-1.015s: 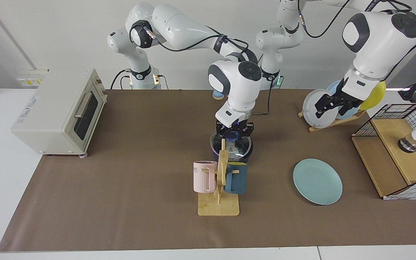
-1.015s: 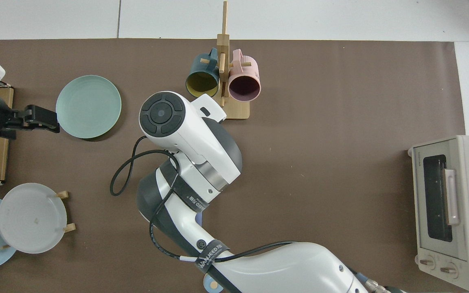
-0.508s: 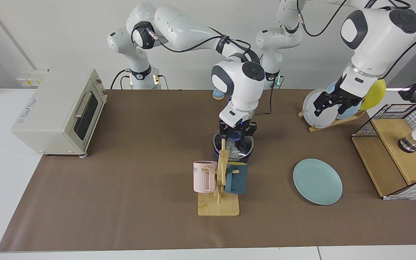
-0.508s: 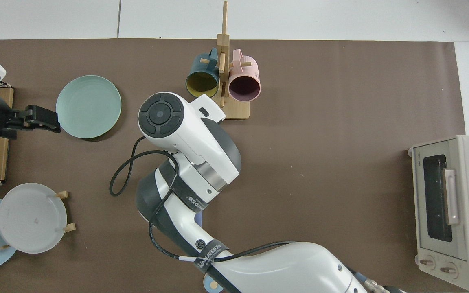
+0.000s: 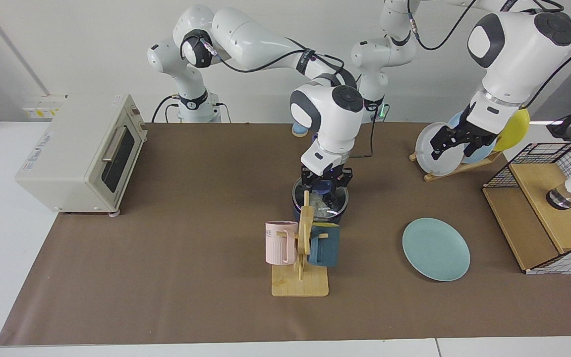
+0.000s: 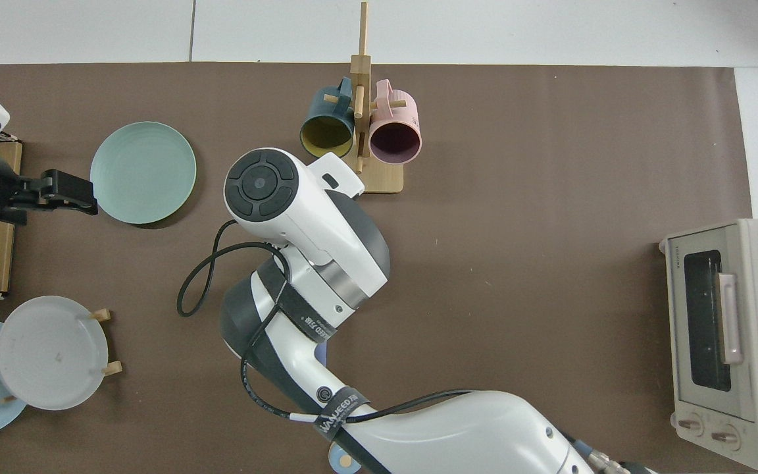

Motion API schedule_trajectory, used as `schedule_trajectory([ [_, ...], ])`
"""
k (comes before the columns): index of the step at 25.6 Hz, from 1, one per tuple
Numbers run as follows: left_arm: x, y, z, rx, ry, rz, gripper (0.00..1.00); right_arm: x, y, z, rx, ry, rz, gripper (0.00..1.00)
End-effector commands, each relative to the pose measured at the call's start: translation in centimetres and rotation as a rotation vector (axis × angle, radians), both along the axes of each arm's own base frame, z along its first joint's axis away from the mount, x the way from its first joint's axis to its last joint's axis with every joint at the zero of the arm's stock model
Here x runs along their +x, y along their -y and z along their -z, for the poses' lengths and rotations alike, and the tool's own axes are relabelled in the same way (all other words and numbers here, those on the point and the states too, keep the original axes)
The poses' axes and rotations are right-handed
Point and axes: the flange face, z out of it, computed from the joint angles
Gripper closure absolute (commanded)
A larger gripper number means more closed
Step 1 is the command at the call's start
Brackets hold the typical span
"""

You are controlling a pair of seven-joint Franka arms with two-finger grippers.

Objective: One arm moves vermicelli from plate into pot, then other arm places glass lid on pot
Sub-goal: 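Lower the glass lid onto the saucepan and open the right gripper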

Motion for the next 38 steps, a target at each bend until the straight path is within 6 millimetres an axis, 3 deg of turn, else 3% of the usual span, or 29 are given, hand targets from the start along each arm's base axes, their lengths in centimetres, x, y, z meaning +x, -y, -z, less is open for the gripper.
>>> schedule_trajectory([
  [1, -0.6, 0.1, -0.3, -0.001, 0.006, 0.001, 0.00, 0.4, -0.1, -0.4, 0.026, 0.000, 0.015, 0.00],
  [14, -0.6, 0.0, -0.3, 0.000, 0.006, 0.000, 0.00, 0.3, -0.2, -0.4, 0.023, 0.005, 0.017, 0.00],
  [18, -0.6, 0.0, -0.3, 0.000, 0.006, 0.000, 0.00, 0.5, 0.6, -1.8, 0.023, 0.011, 0.028, 0.00],
  [25, -0.6, 0.0, -0.3, 0.000, 0.006, 0.000, 0.00, -0.5, 2.5, -7.5, 0.018, 0.020, 0.041, 0.00],
  [27, -0.6, 0.0, -0.3, 0.000, 0.006, 0.000, 0.00, -0.9, 3.4, -10.5, 0.042, 0.042, 0.048, 0.00],
  [32, -0.6, 0.0, -0.3, 0.000, 0.006, 0.000, 0.00, -0.3, 8.8, -17.3, 0.096, 0.090, 0.092, 0.00],
  [38, -0.6, 0.0, -0.3, -0.001, 0.006, 0.001, 0.00, -0.7, 15.5, -21.7, 0.073, 0.068, 0.047, 0.00],
])
